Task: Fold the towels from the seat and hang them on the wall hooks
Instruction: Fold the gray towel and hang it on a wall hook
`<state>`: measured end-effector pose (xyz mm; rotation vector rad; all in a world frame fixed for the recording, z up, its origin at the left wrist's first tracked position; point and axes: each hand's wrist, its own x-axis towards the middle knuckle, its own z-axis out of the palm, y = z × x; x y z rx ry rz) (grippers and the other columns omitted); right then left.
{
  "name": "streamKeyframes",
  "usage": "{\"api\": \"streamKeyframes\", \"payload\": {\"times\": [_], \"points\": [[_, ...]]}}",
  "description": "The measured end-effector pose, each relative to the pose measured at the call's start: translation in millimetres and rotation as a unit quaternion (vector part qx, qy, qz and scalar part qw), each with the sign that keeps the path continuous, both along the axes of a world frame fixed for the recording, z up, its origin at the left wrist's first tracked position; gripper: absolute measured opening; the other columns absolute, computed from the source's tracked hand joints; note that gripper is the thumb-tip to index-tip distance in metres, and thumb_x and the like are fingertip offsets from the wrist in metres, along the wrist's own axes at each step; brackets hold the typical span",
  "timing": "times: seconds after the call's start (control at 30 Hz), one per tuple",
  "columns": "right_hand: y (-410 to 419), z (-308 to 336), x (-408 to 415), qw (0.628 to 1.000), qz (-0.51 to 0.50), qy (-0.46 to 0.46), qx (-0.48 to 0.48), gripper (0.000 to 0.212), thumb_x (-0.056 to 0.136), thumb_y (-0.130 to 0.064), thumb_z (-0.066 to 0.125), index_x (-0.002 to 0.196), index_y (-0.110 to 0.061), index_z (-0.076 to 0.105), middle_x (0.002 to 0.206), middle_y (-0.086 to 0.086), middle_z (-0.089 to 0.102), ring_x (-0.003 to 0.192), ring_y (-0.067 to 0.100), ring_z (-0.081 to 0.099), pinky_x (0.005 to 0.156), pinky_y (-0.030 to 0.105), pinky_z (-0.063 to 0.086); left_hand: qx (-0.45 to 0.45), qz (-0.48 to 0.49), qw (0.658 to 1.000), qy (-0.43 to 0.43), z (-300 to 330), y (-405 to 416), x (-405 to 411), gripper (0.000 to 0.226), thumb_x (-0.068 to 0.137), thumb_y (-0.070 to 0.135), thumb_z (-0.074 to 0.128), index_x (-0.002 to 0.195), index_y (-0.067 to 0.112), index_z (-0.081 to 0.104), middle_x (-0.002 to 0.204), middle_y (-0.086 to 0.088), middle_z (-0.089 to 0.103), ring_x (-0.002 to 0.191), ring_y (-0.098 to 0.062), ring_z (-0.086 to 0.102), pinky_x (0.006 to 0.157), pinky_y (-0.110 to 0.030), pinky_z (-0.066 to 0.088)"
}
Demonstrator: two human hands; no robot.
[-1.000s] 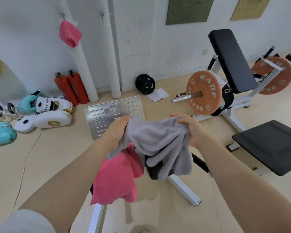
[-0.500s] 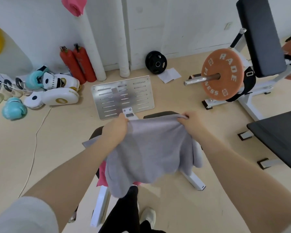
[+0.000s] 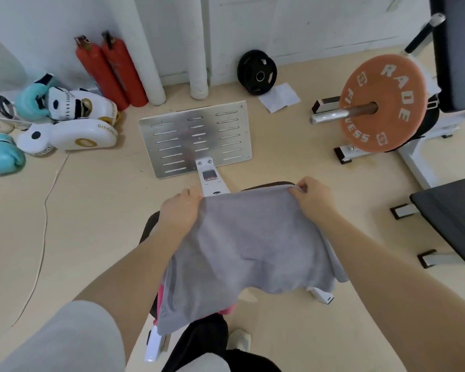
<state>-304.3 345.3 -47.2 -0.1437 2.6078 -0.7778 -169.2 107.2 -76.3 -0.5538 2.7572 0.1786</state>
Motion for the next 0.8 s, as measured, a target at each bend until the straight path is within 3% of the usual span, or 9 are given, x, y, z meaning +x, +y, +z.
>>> {"api": "streamKeyframes", "payload": {"times": [0.2, 0.3, 0.4, 0.47, 0.57, 0.63, 0.7, 0.8], "points": [[5, -24, -18, 0.997, 0.033, -0.048, 0.054, 0.009, 0.087, -0.024, 0.057, 0.084, -0.016, 0.054, 0.075, -0.005, 0.051, 0.078, 0.018, 0.048, 0.063, 0.028, 0.034, 0.007, -0.009, 0.993, -0.117, -31, -3, 2, 0.037, 0.101, 0.027, 0.025, 0.127, 0.003, 0.038, 0.119, -0.016, 0.053, 0.108, -0.034, 0.054, 0.084, -0.04, 0.043], [12, -32, -22, 0.996, 0.027, -0.067, 0.051, 0.01, 0.086, -0.012, 0.052, 0.094, -0.012, 0.059, 0.085, -0.001, 0.053, 0.083, 0.019, 0.047, 0.068, 0.027, 0.035, -0.055, -0.011, 0.986, -0.155, -25, 6, -9, 0.033, 0.096, 0.012, 0.032, 0.128, 0.004, 0.039, 0.126, -0.015, 0.048, 0.116, -0.032, 0.048, 0.091, -0.038, 0.039], [15, -32, -26, 0.995, 0.042, -0.087, 0.016, 0.019, 0.086, -0.007, 0.048, 0.101, -0.008, 0.06, 0.089, 0.001, 0.054, 0.085, 0.019, 0.047, 0.071, 0.026, 0.035, -0.033, -0.039, 0.997, -0.055, -7, 49, -33, 0.037, 0.091, 0.006, 0.038, 0.128, 0.007, 0.042, 0.129, -0.012, 0.044, 0.117, -0.03, 0.043, 0.092, -0.036, 0.035], [18, -29, -28, 0.991, 0.076, -0.106, 0.004, 0.019, 0.086, -0.009, 0.049, 0.102, -0.008, 0.06, 0.09, 0.001, 0.055, 0.085, 0.018, 0.048, 0.071, 0.025, 0.035, 0.08, -0.082, 0.993, 0.015, 5, 97, -46, 0.034, 0.094, 0.01, 0.036, 0.126, 0.008, 0.046, 0.127, -0.01, 0.047, 0.116, -0.029, 0.045, 0.093, -0.036, 0.036], [29, -23, -36, 0.984, 0.127, -0.123, -0.01, 0.018, 0.086, -0.01, 0.051, 0.1, -0.008, 0.062, 0.09, 0.001, 0.055, 0.086, 0.016, 0.048, 0.071, 0.024, 0.034, 0.219, -0.121, 0.968, -0.003, 6, 169, -55, 0.049, 0.095, 0.03, 0.021, 0.128, 0.007, 0.048, 0.131, -0.01, 0.049, 0.119, -0.027, 0.047, 0.097, -0.035, 0.038], [40, -16, -41, 0.977, 0.151, -0.147, -0.029, 0.011, 0.083, -0.008, 0.053, 0.086, -0.013, 0.062, 0.087, 0.003, 0.056, 0.084, 0.017, 0.049, 0.064, 0.026, 0.035, 0.217, -0.099, 0.971, 0.006, -1, 196, -58, 0.061, 0.092, 0.037, 0.011, 0.134, 0.007, 0.043, 0.139, -0.01, 0.045, 0.126, -0.025, 0.043, 0.106, -0.034, 0.033], [54, -9, -46, 0.969, 0.159, -0.183, -0.047, 0.017, 0.082, -0.008, 0.055, 0.068, -0.017, 0.057, 0.077, 0.003, 0.055, 0.078, 0.018, 0.048, 0.058, 0.025, 0.036, 0.166, -0.075, 0.983, 0.005, -7, 209, -59, 0.048, 0.1, 0.029, 0.023, 0.141, 0.008, 0.033, 0.147, -0.008, 0.036, 0.134, -0.022, 0.034, 0.111, -0.03, 0.022], [76, -2, -49, 0.95, 0.155, -0.261, -0.076, 0.02, 0.084, -0.014, 0.059, 0.065, -0.017, 0.056, 0.071, 0.0, 0.053, 0.069, 0.015, 0.048, 0.057, 0.021, 0.039, 0.128, -0.037, 0.991, -0.002, -10, 222, -53, 0.058, 0.099, 0.042, 0.02, 0.147, 0.01, 0.019, 0.155, -0.004, 0.022, 0.143, -0.018, 0.018, 0.115, -0.028, 0.005]]}}
